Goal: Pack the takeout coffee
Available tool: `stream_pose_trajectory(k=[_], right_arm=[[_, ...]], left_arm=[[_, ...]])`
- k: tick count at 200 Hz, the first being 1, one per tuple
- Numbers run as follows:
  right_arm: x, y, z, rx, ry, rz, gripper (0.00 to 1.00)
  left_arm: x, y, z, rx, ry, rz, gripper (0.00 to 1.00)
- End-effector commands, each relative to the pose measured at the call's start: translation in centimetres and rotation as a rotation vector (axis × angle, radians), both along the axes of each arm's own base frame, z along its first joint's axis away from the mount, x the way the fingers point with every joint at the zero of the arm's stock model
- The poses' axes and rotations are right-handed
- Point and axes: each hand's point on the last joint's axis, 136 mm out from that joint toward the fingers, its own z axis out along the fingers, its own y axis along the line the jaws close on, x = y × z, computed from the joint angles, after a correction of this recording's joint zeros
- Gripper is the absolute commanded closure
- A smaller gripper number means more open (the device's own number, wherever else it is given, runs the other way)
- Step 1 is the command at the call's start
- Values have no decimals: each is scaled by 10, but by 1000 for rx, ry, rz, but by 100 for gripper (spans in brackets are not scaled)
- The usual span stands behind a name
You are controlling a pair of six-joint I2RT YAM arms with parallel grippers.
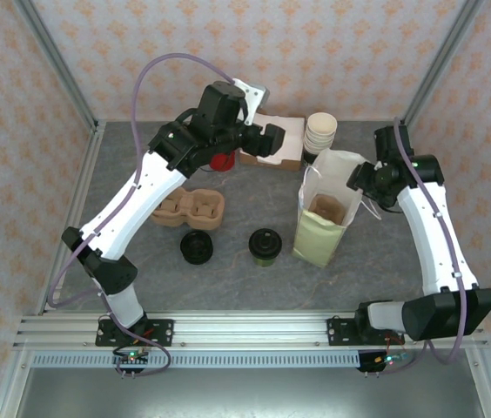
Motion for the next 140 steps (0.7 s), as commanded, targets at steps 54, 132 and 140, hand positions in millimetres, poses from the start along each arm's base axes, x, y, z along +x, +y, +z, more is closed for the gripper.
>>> stream_pose_trajectory(k=[54, 132, 140], right_arm=[[10, 16, 59, 47, -343, 122, 100], [-33, 37, 76, 107, -594, 278, 100], [-34, 39, 76, 113, -598, 285, 100]], left_arm=[[-16, 4, 31, -68, -37, 1, 14], [-29, 7, 29, -82, -54, 8, 14], [-29, 6, 28, -83, -52, 6, 14]])
